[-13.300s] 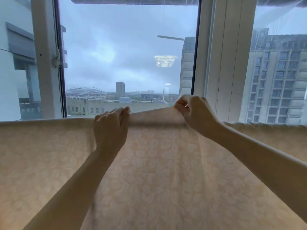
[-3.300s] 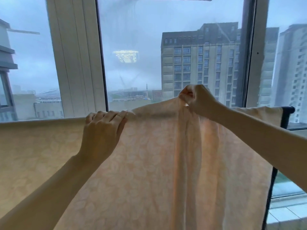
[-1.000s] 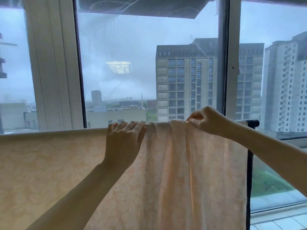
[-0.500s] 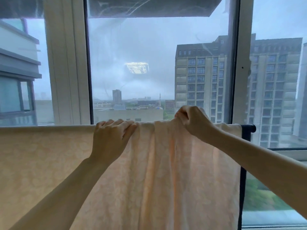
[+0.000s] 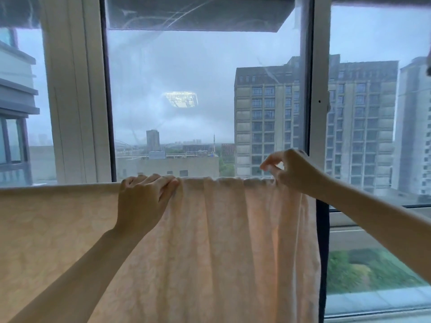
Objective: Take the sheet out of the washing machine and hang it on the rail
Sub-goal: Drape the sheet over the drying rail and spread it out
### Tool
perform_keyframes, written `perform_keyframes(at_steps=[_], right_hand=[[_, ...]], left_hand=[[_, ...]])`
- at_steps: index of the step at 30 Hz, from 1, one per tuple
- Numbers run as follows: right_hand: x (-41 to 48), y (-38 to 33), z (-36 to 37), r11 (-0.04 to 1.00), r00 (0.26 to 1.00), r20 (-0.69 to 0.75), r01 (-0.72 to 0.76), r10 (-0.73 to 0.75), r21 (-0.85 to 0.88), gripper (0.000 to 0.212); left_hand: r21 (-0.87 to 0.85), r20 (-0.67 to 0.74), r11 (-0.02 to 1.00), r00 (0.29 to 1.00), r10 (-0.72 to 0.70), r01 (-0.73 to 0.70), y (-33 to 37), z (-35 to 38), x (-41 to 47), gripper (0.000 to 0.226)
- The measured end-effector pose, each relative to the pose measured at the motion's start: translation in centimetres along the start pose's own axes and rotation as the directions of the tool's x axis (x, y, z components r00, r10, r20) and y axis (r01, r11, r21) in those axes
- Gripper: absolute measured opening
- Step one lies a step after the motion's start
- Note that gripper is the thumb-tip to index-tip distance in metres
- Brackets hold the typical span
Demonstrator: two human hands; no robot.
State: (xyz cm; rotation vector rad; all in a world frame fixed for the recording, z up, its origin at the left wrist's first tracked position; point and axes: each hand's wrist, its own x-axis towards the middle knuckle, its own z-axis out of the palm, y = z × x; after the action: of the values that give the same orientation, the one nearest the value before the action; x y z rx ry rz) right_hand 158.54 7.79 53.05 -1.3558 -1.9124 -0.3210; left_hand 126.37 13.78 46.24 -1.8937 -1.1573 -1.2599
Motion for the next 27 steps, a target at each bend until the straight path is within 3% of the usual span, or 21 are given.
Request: perform_keyframes(at_steps=[4,11,16,19,21,24,27], right_hand=[[0.3,-2.5,2.5,0.995,0.984,0.146,0.097,-0.097,0.010,0.019],[0.4,-2.8,4.0,0.994,0.992,-0.091,0.092,-0.088,0.052,0.013],[0.8,1.9,1.4,0.982,0.958,-0.225,-0.188,0.177,-0.028,0.013],[0.3,4.1,0.3,0.934,0.961,-0.138,-0.268,0.241,-0.237,0.017],[0.5,3.4,0.2,0.934,0.982,-0.101,-0.184,0.160,-0.306,0.010],[1.0,0.0,0.7,0.994,1.000,-0.015,0.018,-0.020,-0.109,0.013],[1.3,-2.3,2.2,0.996,0.990,0.114,0.086,-0.085,-0.005,0.013]], left_hand=[[0.004,0.011,1.000,1.000,-0.006,0.006,-0.2,-0.2,0.0,0.045],[0.016,0.018,1.000,1.000,-0.005,0.005,-0.3,-0.3,0.0,0.044],[0.018,0.025,1.000,1.000,-0.007,0.006,-0.3,-0.1,0.0,0.044],[0.036,0.038,0.999,0.999,0.005,-0.006,0.3,0.0,0.2,0.047],[0.036,0.035,0.999,0.999,0.005,-0.006,0.8,0.1,0.2,0.047],[0.036,0.031,0.999,1.000,0.000,-0.001,0.9,0.2,0.3,0.045],[0.036,0.038,0.999,0.999,-0.010,0.009,0.6,0.0,0.1,0.045]])
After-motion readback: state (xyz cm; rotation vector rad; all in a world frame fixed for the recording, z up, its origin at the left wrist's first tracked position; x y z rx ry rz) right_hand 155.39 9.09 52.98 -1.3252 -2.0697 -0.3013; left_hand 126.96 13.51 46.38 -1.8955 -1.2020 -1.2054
